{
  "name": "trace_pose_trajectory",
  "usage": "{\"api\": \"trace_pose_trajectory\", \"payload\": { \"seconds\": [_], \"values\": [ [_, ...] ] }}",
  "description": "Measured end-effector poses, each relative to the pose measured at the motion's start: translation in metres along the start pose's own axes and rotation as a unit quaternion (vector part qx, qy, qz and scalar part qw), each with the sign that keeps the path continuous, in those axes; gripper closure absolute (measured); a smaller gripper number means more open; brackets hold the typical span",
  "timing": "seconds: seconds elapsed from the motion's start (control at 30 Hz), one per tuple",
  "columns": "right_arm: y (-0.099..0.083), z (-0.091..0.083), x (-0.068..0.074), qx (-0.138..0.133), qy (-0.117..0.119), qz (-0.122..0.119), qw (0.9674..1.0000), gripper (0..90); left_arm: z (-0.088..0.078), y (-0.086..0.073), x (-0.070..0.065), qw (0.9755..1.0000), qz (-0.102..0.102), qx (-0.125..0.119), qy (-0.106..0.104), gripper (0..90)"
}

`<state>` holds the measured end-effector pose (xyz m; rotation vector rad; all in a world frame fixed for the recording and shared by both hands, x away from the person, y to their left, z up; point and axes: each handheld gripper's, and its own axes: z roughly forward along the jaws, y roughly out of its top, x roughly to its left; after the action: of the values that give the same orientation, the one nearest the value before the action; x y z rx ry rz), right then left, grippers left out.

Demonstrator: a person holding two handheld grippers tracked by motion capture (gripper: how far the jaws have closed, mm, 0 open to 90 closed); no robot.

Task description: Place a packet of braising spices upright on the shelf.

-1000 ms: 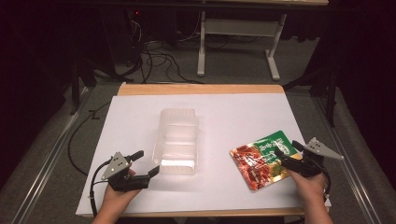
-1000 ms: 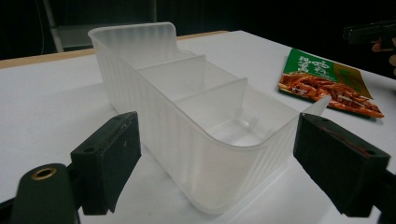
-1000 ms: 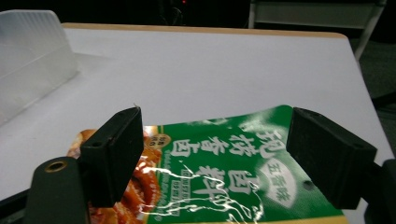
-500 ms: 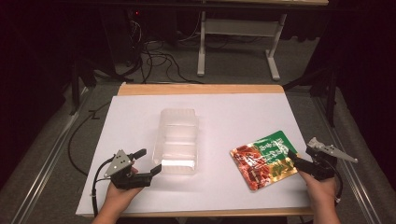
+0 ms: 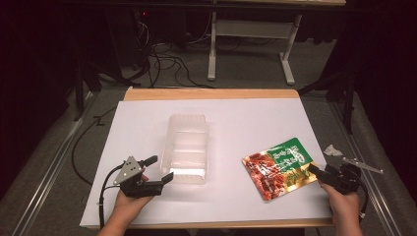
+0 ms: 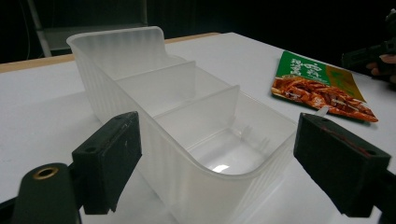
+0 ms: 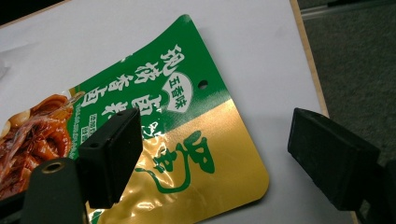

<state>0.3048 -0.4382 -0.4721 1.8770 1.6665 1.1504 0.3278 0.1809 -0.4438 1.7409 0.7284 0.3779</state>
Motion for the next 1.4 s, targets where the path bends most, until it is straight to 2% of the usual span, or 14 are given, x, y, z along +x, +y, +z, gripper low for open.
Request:
{"api": "trace_pose_trajectory", "payload": {
  "seconds": [0.1,0.3,0.4,0.63,0.87,1.03,1.1,1.2,1.4],
  "values": [
    [-0.001,0.001,-0.002,0.013,0.005,0.018,0.9997,22.2,0.000,0.000,0.000,1.0000,0.001,0.002,-0.001,15.7],
    [-0.001,0.001,-0.003,0.014,0.009,0.034,0.9993,27.0,0.000,0.000,0.000,1.0000,0.001,0.001,0.000,15.7],
    [-0.002,0.001,-0.003,0.018,0.026,0.039,0.9987,31.0,0.000,0.000,0.000,1.0000,0.001,0.000,-0.001,15.7],
    [-0.002,0.001,-0.002,0.022,0.032,0.035,0.9986,35.6,0.001,0.000,0.000,1.0000,0.001,0.002,-0.003,15.7],
    [-0.001,-0.003,-0.001,0.002,0.047,0.041,0.9981,40.2,0.001,0.000,-0.001,1.0000,0.002,0.003,-0.002,15.7],
    [0.002,-0.006,0.003,-0.018,0.082,0.053,0.9951,44.8,-0.001,-0.001,-0.001,1.0000,0.005,0.005,0.001,15.6],
    [0.002,-0.003,0.003,-0.010,0.103,0.053,0.9931,44.5,-0.001,-0.001,-0.001,1.0000,0.005,0.004,0.002,15.6],
    [0.001,0.001,0.008,0.005,0.103,0.042,0.9938,44.0,-0.002,-0.001,-0.001,1.0000,0.005,0.002,0.003,15.4],
    [0.001,0.005,0.012,0.008,0.107,0.034,0.9937,39.9,-0.005,0.000,-0.001,0.9999,0.007,-0.008,0.009,14.8]
  ]
}}
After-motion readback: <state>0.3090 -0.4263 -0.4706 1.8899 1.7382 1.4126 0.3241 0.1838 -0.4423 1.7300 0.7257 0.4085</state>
